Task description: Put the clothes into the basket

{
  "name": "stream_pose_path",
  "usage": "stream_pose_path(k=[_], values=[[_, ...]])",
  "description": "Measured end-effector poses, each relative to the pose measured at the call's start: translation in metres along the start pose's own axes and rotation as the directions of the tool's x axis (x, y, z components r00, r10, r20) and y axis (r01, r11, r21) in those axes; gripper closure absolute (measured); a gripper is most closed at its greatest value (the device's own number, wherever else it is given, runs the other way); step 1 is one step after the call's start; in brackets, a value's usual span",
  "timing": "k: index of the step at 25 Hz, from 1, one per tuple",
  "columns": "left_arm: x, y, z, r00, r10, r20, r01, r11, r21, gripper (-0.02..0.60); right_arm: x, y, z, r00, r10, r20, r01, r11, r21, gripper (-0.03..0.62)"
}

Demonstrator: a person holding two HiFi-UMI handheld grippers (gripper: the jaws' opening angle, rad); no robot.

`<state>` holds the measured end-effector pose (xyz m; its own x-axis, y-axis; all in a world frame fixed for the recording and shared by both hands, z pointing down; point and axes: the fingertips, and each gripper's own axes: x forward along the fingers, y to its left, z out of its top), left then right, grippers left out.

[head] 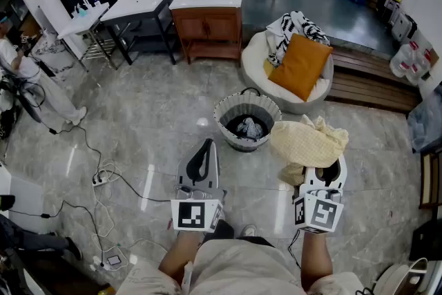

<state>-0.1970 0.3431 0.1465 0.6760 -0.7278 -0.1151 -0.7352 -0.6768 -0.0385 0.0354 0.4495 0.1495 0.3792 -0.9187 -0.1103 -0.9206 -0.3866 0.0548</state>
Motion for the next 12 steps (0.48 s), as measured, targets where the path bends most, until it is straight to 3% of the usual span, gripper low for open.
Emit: stream_pose_path(k=[9, 12], values=[[-0.027, -0.041, 0.005, 0.999, 0.039, 0.001, -0.039, 0.999, -0.013, 0.574, -0.039, -0.032, -0.002, 1.0, 0.022, 0.006, -0.022, 1.0, 0.017, 0.434], [-0.028, -0.051, 0.008, 0.999, 0.047, 0.003, -0.047, 0.999, -0.007, 0.574, -0.041, -0.035, -0.003, 0.998, 0.059, 0.011, -0.059, 0.998, -0.027, 0.433]])
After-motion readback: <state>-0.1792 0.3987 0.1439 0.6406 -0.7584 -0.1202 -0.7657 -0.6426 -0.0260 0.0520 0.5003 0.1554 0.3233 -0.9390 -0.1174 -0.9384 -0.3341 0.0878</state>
